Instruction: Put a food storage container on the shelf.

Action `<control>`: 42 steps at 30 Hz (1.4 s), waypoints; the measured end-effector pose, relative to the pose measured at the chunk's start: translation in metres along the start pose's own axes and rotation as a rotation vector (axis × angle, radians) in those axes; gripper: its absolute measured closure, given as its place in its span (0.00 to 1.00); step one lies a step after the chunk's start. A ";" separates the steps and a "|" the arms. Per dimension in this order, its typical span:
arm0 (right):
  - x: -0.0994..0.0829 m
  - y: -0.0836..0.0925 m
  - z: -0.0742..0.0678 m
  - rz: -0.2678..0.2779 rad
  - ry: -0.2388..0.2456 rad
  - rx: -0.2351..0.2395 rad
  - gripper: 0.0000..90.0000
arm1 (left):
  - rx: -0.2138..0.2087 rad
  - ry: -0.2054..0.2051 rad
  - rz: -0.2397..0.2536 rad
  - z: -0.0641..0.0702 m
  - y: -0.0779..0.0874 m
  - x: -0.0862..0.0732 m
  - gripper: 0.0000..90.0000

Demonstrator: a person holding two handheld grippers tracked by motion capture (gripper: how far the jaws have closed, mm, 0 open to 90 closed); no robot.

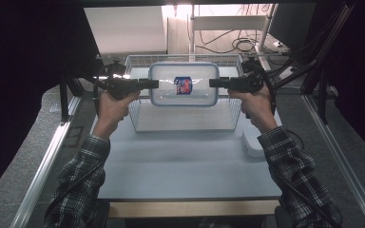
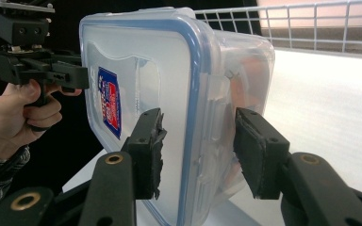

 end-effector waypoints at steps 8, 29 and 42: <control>0.015 -0.008 0.011 0.004 -0.020 0.002 0.59 | -0.005 0.026 0.002 -0.012 -0.005 0.014 0.55; 0.024 -0.020 0.024 0.010 -0.022 -0.025 0.55 | 0.021 -0.009 0.018 -0.022 -0.015 0.019 0.52; 0.011 -0.029 0.034 -0.054 -0.048 -0.038 0.57 | 0.004 0.035 0.020 -0.032 -0.020 0.015 0.44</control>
Point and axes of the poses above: each handheld gripper's, and its own axes: y roughly backward along the jaws, x roughly out of its top, z roughly to its right, the point moved 7 cm from there along -y, roughly forward along the jaws, and after that the axes turned 2 degrees about x, right-handed, at the moved point
